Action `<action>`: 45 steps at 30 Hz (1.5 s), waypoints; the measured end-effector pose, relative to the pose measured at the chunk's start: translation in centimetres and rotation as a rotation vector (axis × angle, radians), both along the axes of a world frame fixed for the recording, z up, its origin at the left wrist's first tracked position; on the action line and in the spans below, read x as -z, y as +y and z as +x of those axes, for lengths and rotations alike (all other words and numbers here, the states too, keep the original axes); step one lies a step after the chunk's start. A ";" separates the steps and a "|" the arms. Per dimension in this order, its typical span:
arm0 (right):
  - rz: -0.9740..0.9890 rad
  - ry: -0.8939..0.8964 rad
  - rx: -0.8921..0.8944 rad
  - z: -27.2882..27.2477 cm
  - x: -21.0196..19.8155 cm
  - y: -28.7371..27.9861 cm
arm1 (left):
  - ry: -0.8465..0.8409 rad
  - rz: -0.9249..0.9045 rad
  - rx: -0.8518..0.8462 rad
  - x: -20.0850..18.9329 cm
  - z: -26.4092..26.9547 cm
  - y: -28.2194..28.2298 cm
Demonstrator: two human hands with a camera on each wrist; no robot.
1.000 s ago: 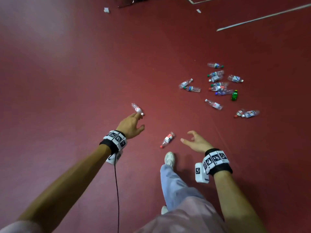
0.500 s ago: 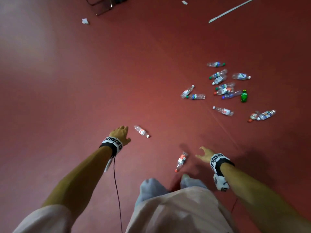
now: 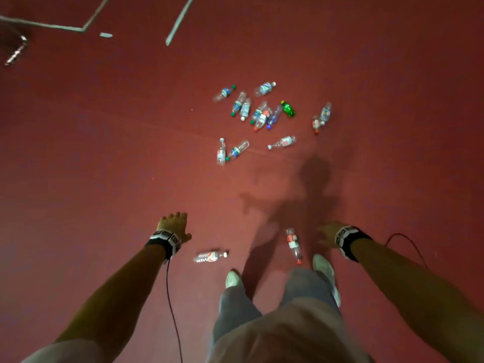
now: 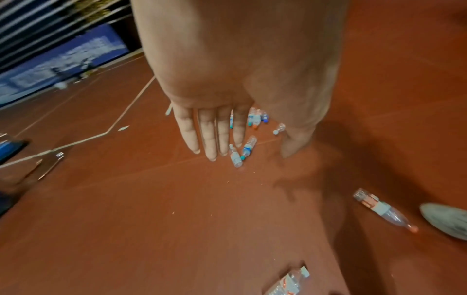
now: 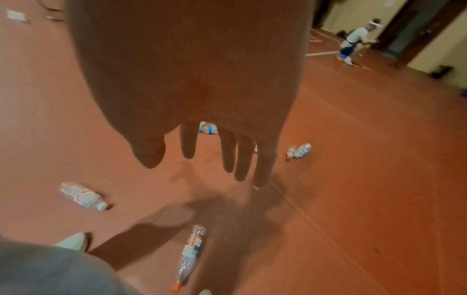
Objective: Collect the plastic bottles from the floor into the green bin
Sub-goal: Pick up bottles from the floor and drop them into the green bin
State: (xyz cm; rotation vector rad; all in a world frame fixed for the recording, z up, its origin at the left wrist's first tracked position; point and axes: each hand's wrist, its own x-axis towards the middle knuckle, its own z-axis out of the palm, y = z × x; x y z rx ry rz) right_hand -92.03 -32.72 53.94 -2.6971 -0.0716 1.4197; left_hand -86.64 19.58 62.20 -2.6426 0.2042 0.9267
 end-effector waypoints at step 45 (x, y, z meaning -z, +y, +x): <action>-0.058 -0.272 0.318 -5.3 42.1 11.0 | 0.128 -0.116 -0.294 51.6 -12.1 7.3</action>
